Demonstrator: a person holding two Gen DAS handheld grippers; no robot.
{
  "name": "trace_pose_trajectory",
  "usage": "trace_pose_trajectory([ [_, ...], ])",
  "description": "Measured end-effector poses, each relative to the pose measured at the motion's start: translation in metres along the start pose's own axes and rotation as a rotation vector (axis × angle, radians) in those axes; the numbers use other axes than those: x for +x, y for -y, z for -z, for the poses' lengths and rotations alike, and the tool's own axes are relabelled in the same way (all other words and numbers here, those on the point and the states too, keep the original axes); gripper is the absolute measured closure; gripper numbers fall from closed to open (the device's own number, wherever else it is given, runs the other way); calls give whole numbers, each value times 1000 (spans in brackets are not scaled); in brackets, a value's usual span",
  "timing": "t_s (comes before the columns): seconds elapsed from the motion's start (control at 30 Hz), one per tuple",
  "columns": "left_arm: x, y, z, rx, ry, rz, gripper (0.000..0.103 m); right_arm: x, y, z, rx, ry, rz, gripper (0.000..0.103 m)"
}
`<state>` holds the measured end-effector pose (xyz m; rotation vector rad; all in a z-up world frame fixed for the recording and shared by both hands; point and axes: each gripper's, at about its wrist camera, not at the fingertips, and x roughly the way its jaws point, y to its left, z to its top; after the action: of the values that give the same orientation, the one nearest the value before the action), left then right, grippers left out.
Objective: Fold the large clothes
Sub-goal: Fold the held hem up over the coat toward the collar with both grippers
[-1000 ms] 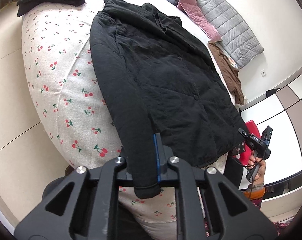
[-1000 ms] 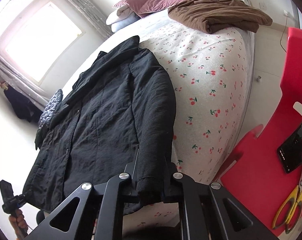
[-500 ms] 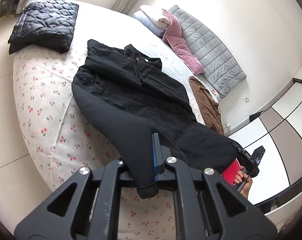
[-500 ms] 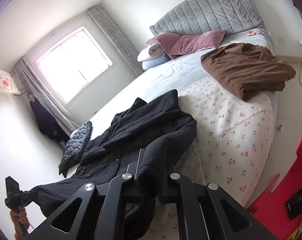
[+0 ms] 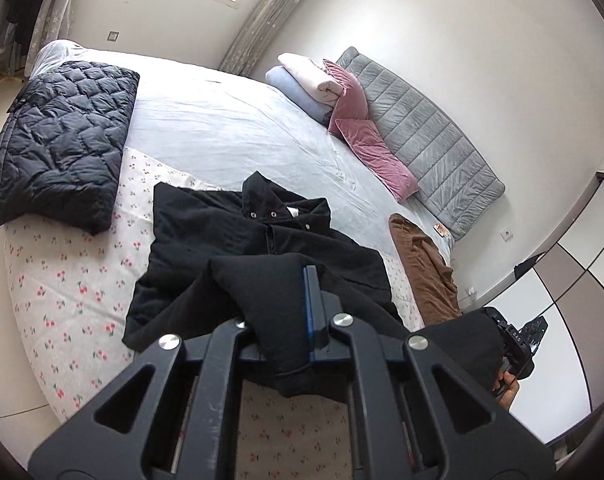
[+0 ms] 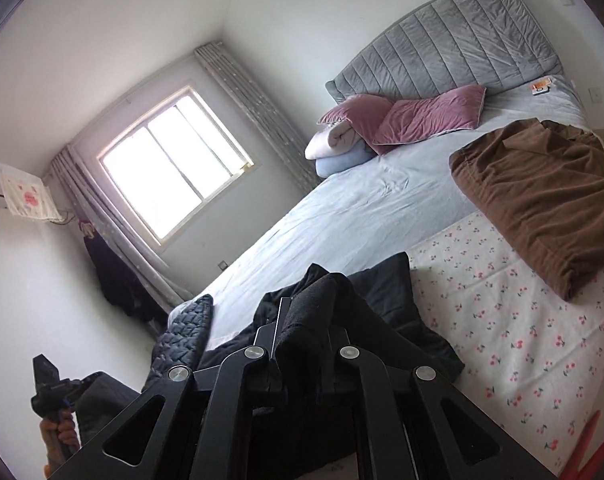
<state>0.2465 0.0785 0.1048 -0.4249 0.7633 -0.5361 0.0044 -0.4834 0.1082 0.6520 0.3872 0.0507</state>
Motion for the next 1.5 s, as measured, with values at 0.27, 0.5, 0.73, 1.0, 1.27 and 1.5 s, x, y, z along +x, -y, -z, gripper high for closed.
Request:
trace_pose_trajectory([
  [0.27,97,-37,-76,-17,29,-99,93,123,23,-63,8,-49,44,96],
  [0.5,195,-95,-95,-119,-69,-139,92,237,55,-70,-9,-130,160,95],
  [0.73,259,-138,-89,-204,-121,-180,89,311,98,-43,1,-185,322,95],
  [1.0,287,-164,-81,-355,-216,-110,65,337,131,-30,105,-272,333,80],
  [1.27,216,-132,-97,-153,-162,-81,20,269,112,-77,38,-145,239,40],
  [1.5,263,-102,-83,350,-269,-318,20,327,83,-48,-342,-363,392,40],
])
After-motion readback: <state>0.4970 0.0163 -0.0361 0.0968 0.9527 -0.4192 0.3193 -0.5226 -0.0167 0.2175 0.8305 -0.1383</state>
